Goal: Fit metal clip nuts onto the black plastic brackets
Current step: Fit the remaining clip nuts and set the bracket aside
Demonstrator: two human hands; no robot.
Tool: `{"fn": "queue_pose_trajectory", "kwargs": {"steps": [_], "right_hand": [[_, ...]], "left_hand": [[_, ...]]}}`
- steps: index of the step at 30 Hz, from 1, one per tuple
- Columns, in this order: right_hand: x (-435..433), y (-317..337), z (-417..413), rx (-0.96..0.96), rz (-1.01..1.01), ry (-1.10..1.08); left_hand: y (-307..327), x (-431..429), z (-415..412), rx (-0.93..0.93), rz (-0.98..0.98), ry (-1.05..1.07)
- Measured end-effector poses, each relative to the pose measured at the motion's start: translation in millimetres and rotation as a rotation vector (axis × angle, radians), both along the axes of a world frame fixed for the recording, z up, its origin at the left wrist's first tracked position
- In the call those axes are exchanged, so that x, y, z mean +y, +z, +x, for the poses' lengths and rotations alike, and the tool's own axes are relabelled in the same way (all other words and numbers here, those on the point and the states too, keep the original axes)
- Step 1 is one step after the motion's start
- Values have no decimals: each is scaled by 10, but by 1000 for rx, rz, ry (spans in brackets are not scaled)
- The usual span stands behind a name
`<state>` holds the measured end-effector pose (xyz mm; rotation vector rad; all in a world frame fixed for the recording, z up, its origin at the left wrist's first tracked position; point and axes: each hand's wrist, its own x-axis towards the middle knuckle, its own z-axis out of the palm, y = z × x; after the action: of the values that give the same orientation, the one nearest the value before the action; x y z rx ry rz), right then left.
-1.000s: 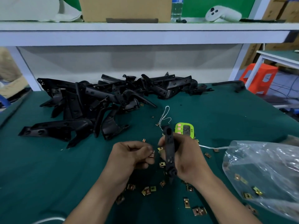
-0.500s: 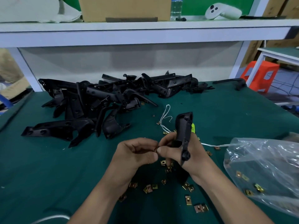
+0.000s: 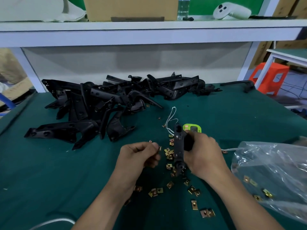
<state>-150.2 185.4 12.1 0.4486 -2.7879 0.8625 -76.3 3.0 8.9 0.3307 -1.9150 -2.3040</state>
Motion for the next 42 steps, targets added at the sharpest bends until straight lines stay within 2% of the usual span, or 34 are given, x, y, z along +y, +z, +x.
{"fn": "queue_pose_trajectory", "kwargs": {"steps": [4, 9, 15, 23, 29, 33, 37, 42], "right_hand": [[-12, -63, -16, 120, 128, 3], [-45, -81, -2, 56, 220, 26], [-44, -91, 4, 43, 236, 49], [-47, -84, 2, 50, 284, 28], [-50, -87, 15, 51, 318, 25], [-89, -110, 69, 87, 336, 61], [-101, -113, 69, 124, 364, 41], [-136, -158, 80, 62, 328, 57]], "left_hand": [[10, 12, 1, -9, -5, 15], [9, 31, 5, 8, -62, 11], [18, 46, 20, 48, -101, -5], [34, 57, 19, 46, -40, 43], [9, 71, 21, 71, -120, 97], [-26, 127, 33, 96, -247, 116], [-57, 121, 20, 103, -279, 140], [-25, 135, 36, 78, -282, 131]]}}
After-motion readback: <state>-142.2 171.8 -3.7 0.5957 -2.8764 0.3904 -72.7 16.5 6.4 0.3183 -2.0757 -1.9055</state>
